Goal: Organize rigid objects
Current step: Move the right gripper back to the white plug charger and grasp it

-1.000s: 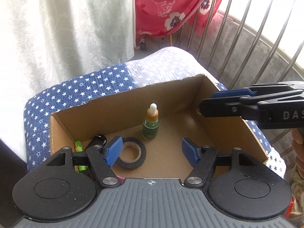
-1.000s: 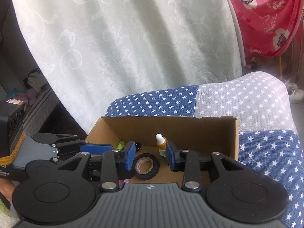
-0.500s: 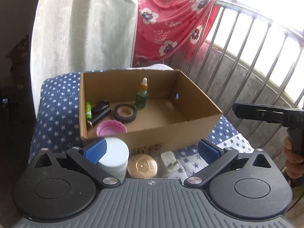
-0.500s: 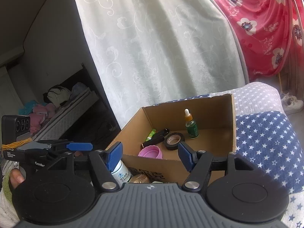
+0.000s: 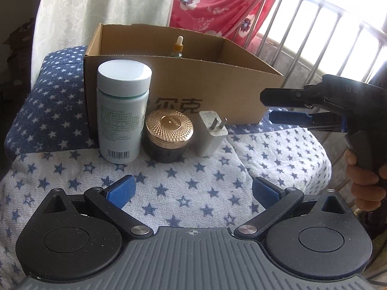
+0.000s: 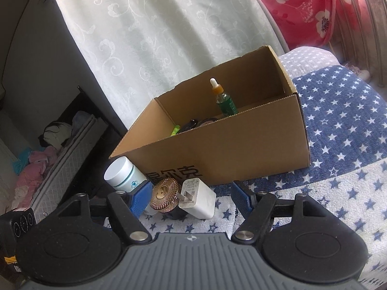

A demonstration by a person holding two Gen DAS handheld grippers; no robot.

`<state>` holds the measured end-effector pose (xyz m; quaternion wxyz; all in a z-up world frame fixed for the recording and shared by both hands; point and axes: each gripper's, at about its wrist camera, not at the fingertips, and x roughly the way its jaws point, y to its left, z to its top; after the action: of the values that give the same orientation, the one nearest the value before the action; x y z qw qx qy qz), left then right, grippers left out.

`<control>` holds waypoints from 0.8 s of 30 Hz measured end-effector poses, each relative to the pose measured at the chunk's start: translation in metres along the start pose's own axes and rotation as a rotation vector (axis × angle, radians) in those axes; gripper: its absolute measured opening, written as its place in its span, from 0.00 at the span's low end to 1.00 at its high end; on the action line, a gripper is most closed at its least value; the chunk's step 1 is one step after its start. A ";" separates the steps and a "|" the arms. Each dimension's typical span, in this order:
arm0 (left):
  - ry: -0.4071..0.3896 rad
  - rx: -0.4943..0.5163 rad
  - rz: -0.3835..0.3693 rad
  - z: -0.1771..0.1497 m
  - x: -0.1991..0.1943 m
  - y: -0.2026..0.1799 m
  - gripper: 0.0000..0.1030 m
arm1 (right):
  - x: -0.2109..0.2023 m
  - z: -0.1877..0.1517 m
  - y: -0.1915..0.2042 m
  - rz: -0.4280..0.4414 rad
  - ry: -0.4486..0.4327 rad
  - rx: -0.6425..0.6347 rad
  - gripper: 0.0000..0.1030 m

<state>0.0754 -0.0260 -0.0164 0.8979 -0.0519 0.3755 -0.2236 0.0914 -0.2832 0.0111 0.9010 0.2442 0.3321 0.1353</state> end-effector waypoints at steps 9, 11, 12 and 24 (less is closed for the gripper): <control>-0.092 0.119 0.050 -0.003 0.022 -0.032 1.00 | 0.031 0.013 0.000 0.007 0.063 0.011 0.72; -0.106 0.181 0.091 -0.005 0.030 -0.044 1.00 | 0.041 0.017 0.001 0.004 0.092 0.002 0.71; -0.112 0.212 0.101 -0.007 0.034 -0.049 1.00 | 0.045 0.018 0.002 0.001 0.106 -0.001 0.69; -0.128 0.296 0.145 -0.007 0.064 -0.066 0.71 | 0.084 0.026 -0.015 -0.017 0.246 0.055 0.52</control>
<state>0.0859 -0.1130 -0.0457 0.9316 0.0939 0.2835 -0.2072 0.1719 -0.2709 -0.0244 0.8475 0.2474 0.4459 0.1476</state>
